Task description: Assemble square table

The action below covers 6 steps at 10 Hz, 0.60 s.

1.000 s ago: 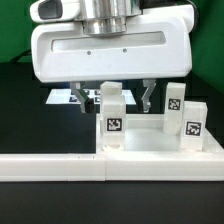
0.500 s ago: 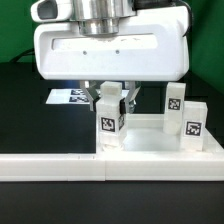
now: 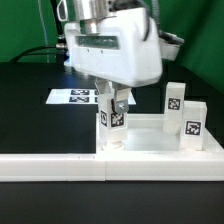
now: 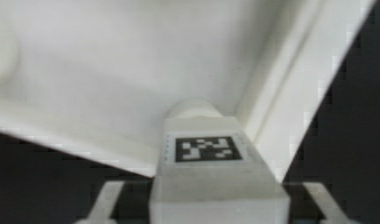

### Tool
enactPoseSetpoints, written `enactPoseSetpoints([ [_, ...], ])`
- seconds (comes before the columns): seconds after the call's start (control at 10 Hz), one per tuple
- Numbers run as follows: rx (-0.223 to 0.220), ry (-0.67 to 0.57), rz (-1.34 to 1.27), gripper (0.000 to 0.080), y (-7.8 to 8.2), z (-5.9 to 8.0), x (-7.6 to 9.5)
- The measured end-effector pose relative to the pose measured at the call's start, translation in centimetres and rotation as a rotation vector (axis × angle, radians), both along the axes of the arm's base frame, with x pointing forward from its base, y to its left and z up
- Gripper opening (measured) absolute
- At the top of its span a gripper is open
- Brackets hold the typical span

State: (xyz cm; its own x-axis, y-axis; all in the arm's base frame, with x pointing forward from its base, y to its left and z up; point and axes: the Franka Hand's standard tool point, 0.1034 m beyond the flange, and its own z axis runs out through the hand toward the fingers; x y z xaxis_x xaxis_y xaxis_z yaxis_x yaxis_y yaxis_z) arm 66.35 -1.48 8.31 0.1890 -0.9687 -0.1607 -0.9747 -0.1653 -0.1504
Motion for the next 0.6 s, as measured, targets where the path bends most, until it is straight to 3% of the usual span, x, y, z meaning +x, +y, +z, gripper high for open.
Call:
enactPoseSetpoints([
  [0.1, 0.038, 0.008, -0.093, 0.0291, -0.19, 0.0, -0.04],
  [0.3, 0.047, 0.013, -0.122, 0.0291, -0.11, 0.0, -0.04],
  [0.4, 0.044, 0.009, -0.098, 0.0384, -0.12, -0.04, -0.05],
  [0.5, 0.043, 0.009, -0.097, 0.0538, -0.08, -0.04, -0.05],
  [0.6, -0.007, -0.01, 0.046, 0.0538, 0.0, 0.04, 0.1],
])
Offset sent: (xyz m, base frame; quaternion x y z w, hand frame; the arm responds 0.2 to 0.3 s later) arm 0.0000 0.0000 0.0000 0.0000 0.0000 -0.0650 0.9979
